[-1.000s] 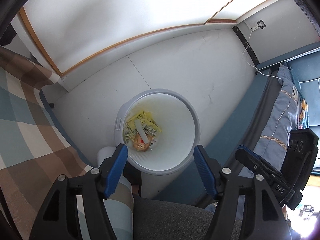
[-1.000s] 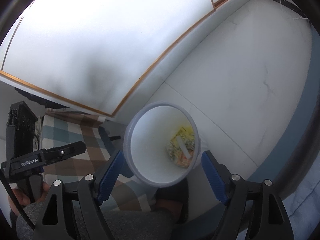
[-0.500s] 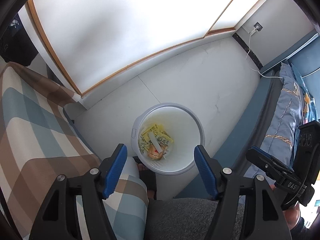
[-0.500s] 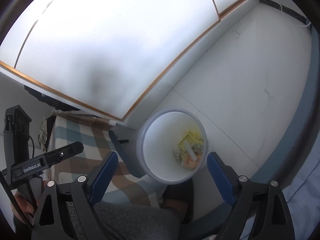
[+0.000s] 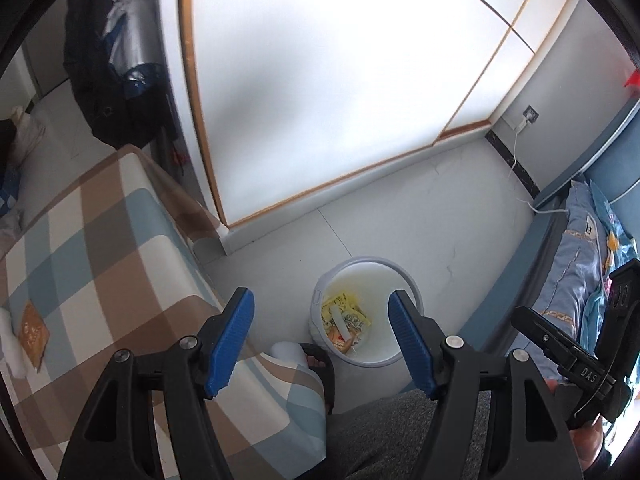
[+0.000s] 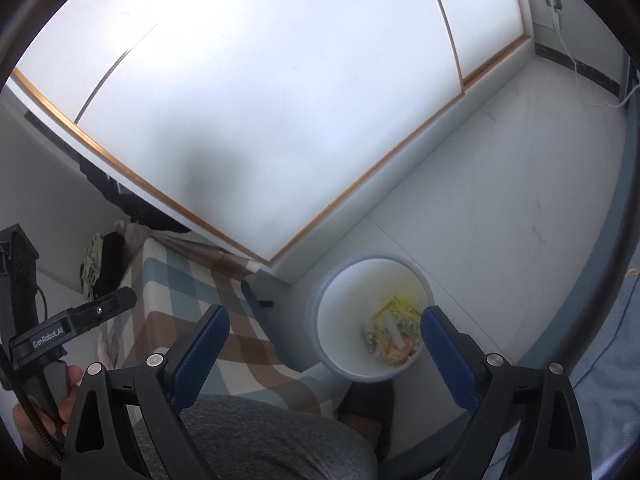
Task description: Collect trash
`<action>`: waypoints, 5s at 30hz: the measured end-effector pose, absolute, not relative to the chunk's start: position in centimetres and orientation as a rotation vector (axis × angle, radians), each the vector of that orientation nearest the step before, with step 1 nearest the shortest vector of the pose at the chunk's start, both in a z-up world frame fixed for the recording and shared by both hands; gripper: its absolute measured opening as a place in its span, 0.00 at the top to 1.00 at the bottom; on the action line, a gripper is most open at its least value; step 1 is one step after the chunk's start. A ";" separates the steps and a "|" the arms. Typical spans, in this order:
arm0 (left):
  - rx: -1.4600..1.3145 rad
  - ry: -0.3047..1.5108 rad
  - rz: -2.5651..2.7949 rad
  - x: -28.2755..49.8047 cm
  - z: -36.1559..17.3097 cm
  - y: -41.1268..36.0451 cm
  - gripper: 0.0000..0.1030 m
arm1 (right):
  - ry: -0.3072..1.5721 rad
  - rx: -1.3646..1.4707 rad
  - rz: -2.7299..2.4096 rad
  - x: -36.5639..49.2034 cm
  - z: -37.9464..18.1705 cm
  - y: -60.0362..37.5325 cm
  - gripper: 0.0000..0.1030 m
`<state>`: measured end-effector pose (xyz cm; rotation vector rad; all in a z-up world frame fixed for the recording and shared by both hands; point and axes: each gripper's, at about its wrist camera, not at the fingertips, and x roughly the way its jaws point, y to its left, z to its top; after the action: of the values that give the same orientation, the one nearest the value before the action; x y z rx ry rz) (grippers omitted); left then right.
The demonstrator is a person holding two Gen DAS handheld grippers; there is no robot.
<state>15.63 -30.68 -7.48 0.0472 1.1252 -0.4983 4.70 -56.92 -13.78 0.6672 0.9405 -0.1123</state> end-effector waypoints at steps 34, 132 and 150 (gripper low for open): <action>-0.295 0.802 -0.018 13.4 -4.0 2.8 0.36 | 0.821 0.294 0.423 13.2 -3.6 -26.4 0.06; 0.226 1.322 -0.385 22.0 -14.6 -6.4 0.84 | 0.914 0.409 0.464 11.8 -8.1 -31.8 0.68; 0.083 1.215 -0.390 19.5 -9.6 -8.2 0.97 | 0.762 0.442 0.476 8.9 -3.1 -35.1 0.68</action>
<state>19.50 -8.22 -9.63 0.0831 1.2147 -0.3896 8.89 -35.06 -3.11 0.4417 0.7617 0.4757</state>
